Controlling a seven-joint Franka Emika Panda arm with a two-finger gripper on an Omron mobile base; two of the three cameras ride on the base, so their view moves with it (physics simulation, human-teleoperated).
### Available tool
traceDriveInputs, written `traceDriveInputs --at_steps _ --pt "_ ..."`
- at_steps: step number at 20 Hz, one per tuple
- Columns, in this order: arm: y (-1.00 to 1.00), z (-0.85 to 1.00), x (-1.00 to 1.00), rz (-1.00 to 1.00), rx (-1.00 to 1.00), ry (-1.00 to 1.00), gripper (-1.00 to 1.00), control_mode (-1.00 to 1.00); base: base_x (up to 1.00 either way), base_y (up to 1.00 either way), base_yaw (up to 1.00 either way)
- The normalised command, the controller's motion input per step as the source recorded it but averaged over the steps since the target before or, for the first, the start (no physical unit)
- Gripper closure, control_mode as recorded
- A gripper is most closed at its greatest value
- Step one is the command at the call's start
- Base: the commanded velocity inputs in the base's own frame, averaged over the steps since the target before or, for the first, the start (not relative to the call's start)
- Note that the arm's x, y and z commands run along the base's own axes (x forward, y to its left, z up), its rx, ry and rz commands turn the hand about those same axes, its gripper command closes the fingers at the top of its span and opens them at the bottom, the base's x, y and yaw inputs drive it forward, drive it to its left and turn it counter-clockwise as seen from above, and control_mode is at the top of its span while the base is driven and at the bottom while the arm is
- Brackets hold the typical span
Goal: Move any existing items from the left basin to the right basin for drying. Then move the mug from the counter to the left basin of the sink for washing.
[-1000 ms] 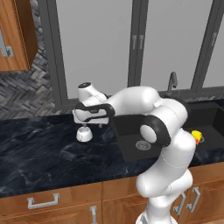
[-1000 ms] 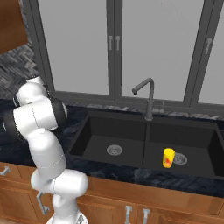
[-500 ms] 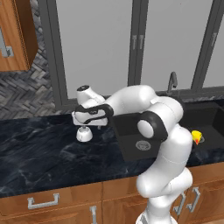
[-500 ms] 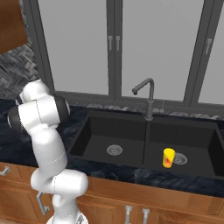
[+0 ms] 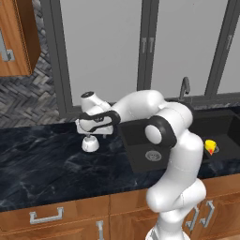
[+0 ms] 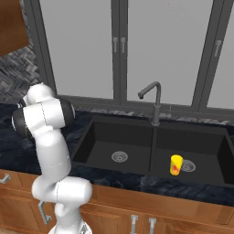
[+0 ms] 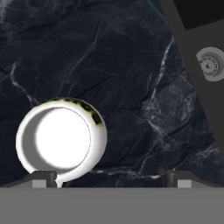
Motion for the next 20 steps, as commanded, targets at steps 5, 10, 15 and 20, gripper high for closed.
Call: traceDriveInputs --at_steps 5,10,15,20 --pt "0.0 -0.1 0.05 0.0 0.0 0.0 -1.0 -1.0 0.0 0.0 0.0" --pt "0.0 -0.09 0.01 0.0 0.0 0.0 -1.0 -1.0 0.0 0.0 0.0" --pt "0.03 -0.04 0.06 0.0 0.0 0.0 -1.0 -1.0 0.0 0.0 0.0" --pt "0.07 -0.07 0.11 0.0 0.0 0.01 -1.0 -1.0 0.0 0.0 0.0"
